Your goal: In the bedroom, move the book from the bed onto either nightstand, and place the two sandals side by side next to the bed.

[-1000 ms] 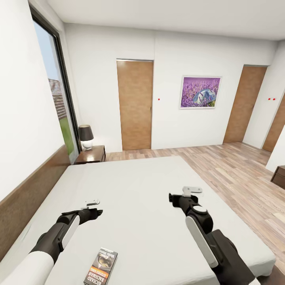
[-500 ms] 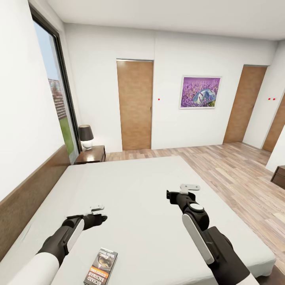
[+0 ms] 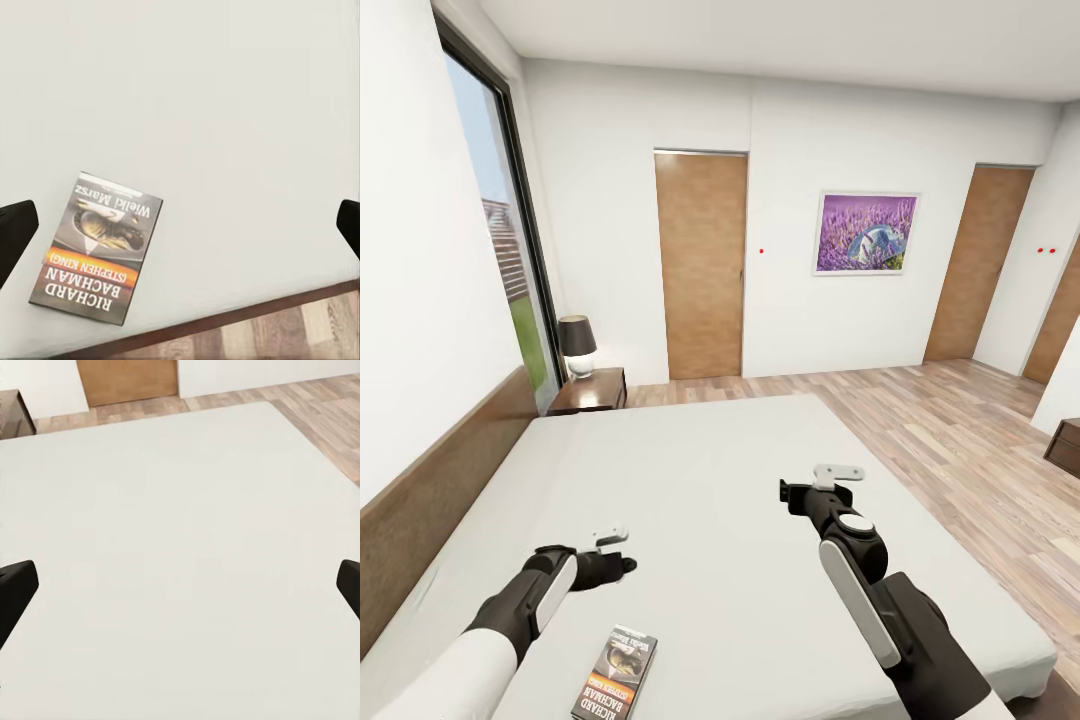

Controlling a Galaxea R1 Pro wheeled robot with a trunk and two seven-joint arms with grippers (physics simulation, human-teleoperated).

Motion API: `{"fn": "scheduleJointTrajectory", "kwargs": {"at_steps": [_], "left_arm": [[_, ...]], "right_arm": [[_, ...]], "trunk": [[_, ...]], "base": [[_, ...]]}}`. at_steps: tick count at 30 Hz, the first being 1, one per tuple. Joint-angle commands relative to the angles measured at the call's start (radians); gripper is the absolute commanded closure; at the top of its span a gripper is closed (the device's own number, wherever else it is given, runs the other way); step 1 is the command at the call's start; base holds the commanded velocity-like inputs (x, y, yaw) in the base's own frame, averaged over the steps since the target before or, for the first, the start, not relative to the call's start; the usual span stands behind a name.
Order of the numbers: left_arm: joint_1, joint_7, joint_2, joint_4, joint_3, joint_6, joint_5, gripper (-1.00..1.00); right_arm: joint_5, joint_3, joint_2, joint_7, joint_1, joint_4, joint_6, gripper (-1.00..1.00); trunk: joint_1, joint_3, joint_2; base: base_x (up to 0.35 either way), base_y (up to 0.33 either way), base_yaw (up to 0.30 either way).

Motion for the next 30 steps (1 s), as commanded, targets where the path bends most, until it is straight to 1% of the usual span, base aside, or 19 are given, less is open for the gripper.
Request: {"fn": "scheduleJointTrajectory", "kwargs": {"at_steps": [1,5,10,19,26,27,30], "left_arm": [[-0.001,-0.005,0.002,0.003,-0.004,0.008,0.006,-1.00],[-0.004,-0.018,0.003,0.011,-0.002,0.041,0.006,-1.00],[-0.006,-0.023,0.005,0.014,0.000,0.092,0.005,-1.00],[-0.008,-0.026,0.009,0.011,0.001,0.142,0.007,-1.00],[-0.038,-0.031,0.049,0.014,0.007,0.174,0.008,-1.00],[-0.043,-0.033,0.058,0.015,0.013,0.177,0.008,-1.00],[-0.048,-0.034,0.068,0.015,0.022,0.178,0.008,-1.00]], "right_arm": [[-0.010,0.003,-0.001,-0.010,-0.001,-0.002,0.002,-1.00],[-0.011,0.004,-0.001,0.000,0.000,-0.007,0.002,-1.00],[-0.010,0.005,-0.002,0.033,0.000,-0.011,0.001,-1.00],[-0.010,0.005,-0.002,0.061,0.000,-0.012,0.001,-1.00],[-0.009,0.006,-0.003,0.068,0.000,-0.013,0.001,-1.00],[-0.008,0.006,-0.004,0.068,0.000,-0.013,0.001,-1.00],[-0.007,0.007,-0.004,0.069,0.000,-0.013,0.001,-1.00]], "trunk": [[0.000,0.000,-0.001],[0.000,0.000,-0.001],[0.000,0.000,-0.001],[0.000,0.000,-0.001],[0.000,0.000,-0.001],[0.000,0.000,-0.001],[0.000,0.000,-0.001]], "base": [[0.000,0.000,0.000],[0.000,0.000,0.000],[0.000,0.000,0.000],[0.000,0.000,0.000],[0.000,0.000,0.000],[0.000,0.000,0.000],[0.000,0.000,0.000]]}}
